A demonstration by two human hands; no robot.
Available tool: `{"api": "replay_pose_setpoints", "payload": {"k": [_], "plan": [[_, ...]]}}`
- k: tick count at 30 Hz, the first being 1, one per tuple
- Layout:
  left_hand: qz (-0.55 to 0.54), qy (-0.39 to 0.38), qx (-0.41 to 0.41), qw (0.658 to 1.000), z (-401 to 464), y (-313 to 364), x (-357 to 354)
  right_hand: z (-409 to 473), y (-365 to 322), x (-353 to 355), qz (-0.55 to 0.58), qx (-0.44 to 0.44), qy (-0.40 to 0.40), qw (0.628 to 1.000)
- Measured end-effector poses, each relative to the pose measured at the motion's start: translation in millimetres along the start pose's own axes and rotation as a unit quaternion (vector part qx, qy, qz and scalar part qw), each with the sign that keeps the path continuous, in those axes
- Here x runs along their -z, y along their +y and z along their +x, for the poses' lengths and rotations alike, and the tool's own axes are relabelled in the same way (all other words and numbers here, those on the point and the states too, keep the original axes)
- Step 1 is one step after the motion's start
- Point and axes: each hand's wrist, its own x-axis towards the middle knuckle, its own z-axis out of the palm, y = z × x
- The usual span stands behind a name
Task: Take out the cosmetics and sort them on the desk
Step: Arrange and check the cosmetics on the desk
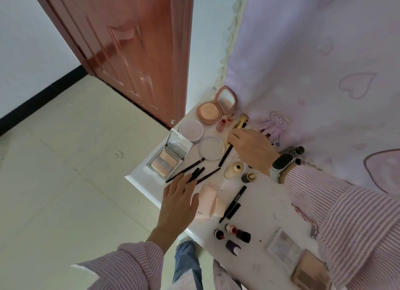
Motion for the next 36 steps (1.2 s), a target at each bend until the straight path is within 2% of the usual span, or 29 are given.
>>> {"api": "replay_pose_setpoints", "payload": {"k": [2, 5, 9, 11, 16, 22, 26, 29, 33, 36], "plan": [[0.005, 0.007, -0.004, 1.0, -2, 1, -1, -1, 5, -8, -0.005, -0.035, -0.041, 0.999], [0.006, 0.01, -0.002, 1.0, -5, -1, -3, 0, 8, -16, -0.012, -0.039, -0.075, 0.996], [-0.009, -0.004, 0.015, 1.0, -7, -3, -4, -2, 9, -13, -0.03, -0.059, -0.069, 0.995], [-0.018, -0.019, 0.025, 0.999, -7, -3, -2, -7, 10, -9, -0.002, -0.088, -0.049, 0.995], [-0.035, -0.031, 0.049, 0.998, -9, 1, 5, -38, 3, 6, 0.156, -0.148, 0.108, 0.971], [-0.073, 0.027, 0.08, 0.994, -14, 23, 17, -109, -7, 8, 0.255, -0.199, 0.128, 0.938], [-0.094, 0.086, 0.084, 0.988, -24, 54, 22, -166, -6, -9, 0.29, -0.233, 0.065, 0.926], [-0.1, 0.122, 0.086, 0.984, -37, 86, 19, -208, -13, -38, 0.292, -0.25, -0.025, 0.923], [-0.13, 0.151, 0.115, 0.973, -69, 132, 4, -248, -33, -79, 0.154, -0.219, -0.149, 0.952], [-0.139, 0.168, 0.138, 0.966, -99, 158, -11, -256, -43, -94, 0.094, -0.181, -0.129, 0.97]]}}
